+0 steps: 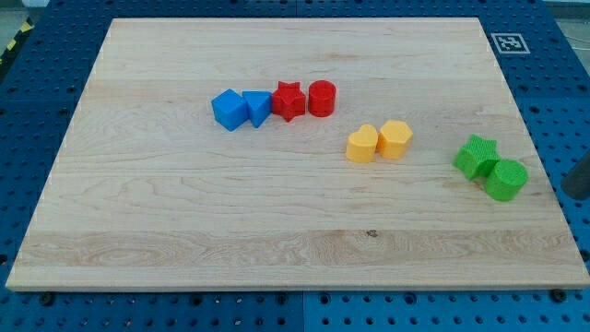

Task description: Separate the green circle from the green star

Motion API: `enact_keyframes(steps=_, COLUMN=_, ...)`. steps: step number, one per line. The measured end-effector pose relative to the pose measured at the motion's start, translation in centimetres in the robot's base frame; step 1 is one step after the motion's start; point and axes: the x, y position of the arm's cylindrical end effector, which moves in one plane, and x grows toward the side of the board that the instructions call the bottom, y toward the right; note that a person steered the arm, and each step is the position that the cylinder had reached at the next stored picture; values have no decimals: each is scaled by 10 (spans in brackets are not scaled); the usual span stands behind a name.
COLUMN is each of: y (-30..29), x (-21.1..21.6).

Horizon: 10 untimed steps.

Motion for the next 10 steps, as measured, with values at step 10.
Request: enact_keyframes(steps=10, y=-167, x=30)
